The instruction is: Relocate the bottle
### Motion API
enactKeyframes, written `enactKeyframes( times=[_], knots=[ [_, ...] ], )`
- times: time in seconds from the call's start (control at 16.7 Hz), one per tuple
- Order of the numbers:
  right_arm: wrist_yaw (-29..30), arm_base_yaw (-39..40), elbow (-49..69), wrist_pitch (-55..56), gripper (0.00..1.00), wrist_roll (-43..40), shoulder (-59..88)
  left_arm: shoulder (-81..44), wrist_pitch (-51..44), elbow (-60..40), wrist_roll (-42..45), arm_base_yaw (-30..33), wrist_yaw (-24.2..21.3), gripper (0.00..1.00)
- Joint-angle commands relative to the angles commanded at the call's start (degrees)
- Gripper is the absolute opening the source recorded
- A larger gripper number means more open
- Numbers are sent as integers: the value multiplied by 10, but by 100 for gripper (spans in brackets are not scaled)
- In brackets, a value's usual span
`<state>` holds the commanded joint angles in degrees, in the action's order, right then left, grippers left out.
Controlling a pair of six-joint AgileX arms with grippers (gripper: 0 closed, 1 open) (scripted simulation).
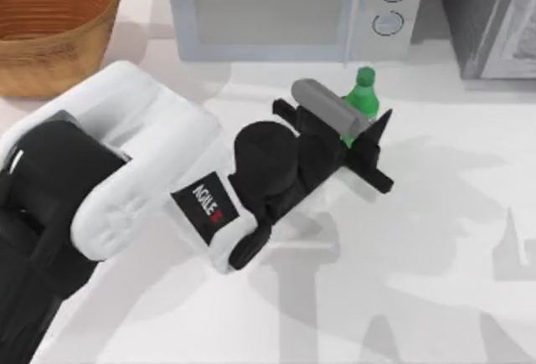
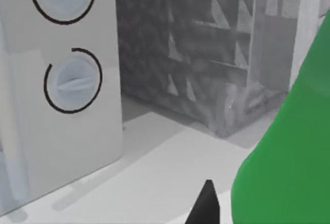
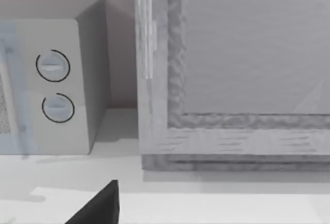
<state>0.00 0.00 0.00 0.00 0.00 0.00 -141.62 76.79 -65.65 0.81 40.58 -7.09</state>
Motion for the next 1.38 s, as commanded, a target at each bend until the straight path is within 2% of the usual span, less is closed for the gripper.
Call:
enactKeyframes(
  times=[0.18,0.6,0.78,0.96,1.38],
  knots=[
    [0,0,0,0,100,0,0,32,32,65,3,-86,-88,0],
    [0,0,0,0,100,0,0,142,117,282,13,-383,-379,0],
    [0,0,0,0,100,0,0,185,145,352,16,-467,-463,0],
    [0,0,0,0,100,0,0,204,155,379,17,-496,-491,0],
    [0,0,0,0,100,0,0,177,163,356,17,-476,-476,0]
  ],
)
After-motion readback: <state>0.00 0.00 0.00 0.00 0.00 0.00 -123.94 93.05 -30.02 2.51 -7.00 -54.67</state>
